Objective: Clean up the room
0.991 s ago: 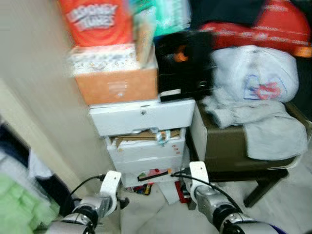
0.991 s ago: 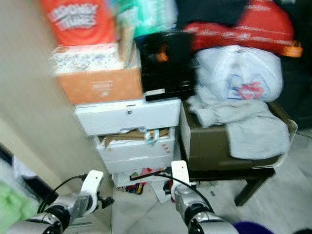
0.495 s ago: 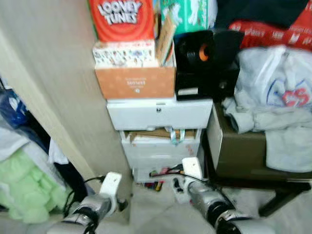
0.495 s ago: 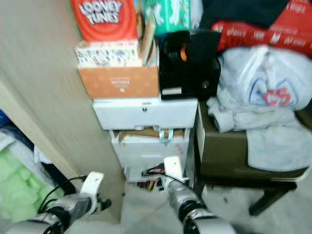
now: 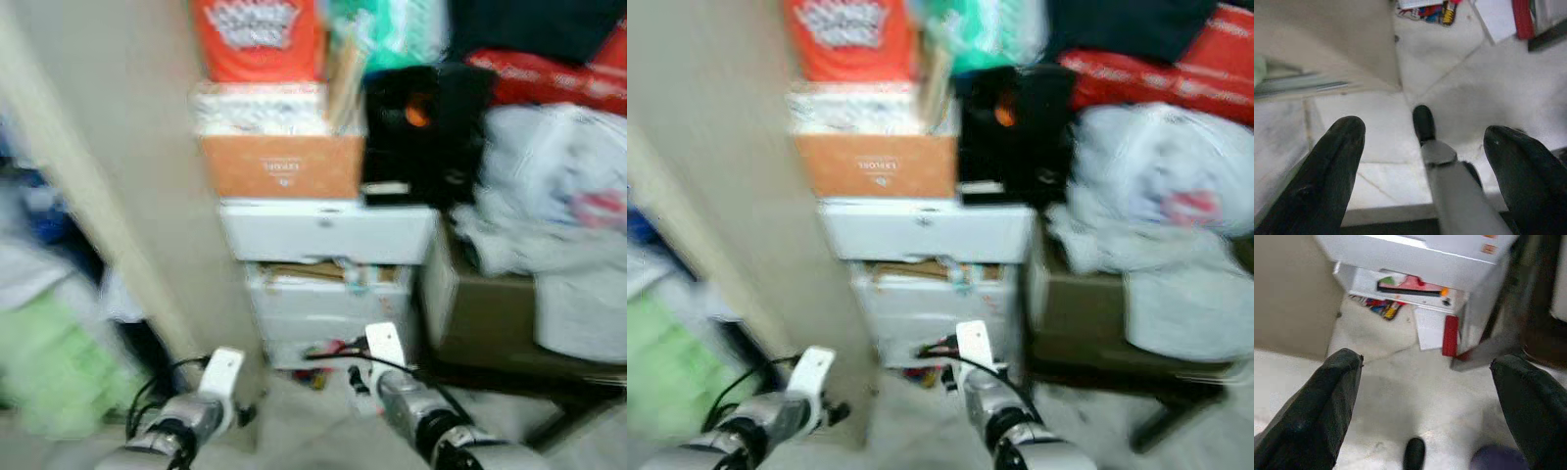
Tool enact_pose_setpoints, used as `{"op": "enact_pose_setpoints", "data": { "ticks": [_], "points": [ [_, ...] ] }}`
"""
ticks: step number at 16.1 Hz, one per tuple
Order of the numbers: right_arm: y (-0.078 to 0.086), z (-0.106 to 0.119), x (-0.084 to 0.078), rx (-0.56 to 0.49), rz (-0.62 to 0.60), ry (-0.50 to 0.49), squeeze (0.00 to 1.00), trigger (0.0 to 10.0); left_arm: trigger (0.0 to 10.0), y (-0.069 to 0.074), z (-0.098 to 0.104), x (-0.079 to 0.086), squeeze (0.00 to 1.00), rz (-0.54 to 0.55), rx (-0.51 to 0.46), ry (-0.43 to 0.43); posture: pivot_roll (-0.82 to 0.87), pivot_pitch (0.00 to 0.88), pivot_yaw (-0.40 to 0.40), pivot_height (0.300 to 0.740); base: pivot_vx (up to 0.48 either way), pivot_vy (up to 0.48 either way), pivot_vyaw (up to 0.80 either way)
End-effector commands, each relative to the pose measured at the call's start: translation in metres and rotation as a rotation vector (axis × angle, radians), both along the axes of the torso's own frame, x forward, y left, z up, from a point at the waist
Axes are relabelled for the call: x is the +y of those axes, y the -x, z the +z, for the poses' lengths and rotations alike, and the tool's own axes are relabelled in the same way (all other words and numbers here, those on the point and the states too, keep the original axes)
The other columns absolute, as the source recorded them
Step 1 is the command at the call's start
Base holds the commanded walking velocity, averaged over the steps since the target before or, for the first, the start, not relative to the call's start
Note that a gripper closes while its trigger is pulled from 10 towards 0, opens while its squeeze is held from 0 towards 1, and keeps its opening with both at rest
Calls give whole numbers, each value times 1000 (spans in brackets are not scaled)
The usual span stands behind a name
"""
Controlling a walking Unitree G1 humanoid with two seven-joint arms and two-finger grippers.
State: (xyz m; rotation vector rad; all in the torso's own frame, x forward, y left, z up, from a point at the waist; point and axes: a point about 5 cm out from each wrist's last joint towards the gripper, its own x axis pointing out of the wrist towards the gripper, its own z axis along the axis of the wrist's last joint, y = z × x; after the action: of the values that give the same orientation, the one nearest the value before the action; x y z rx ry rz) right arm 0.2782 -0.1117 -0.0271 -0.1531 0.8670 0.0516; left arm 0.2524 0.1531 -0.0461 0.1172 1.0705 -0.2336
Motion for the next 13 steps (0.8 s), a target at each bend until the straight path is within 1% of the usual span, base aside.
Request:
{"op": "enact_pose_setpoints", "data": {
  "ticks": [1,2,8,11,13],
  "points": [
    [-1,1,0,-1,11,11,0,10000,10000,4,-3,3,0,-2,21,-6,-144,0,35,740,0,0,800],
    [-1,1,0,-2,14,12,0,10000,10000,4,-3,3,0,-1,20,-6,-141,0,32,740,0,0,688],
    [-2,1,-1,3,-18,-7,0,10000,10000,2,-1,2,0,-11,12,-2,-141,0,33,740,0,0,0],
    [-2,1,-1,4,-21,-12,0,10000,10000,1,0,1,0,-4,1,6,-139,0,32,740,0,0,-621],
    [-1,1,-1,9,-28,-14,0,10000,10000,1,-1,2,0,3,3,-1,-138,0,30,740,0,0,-800]
  ]
}}
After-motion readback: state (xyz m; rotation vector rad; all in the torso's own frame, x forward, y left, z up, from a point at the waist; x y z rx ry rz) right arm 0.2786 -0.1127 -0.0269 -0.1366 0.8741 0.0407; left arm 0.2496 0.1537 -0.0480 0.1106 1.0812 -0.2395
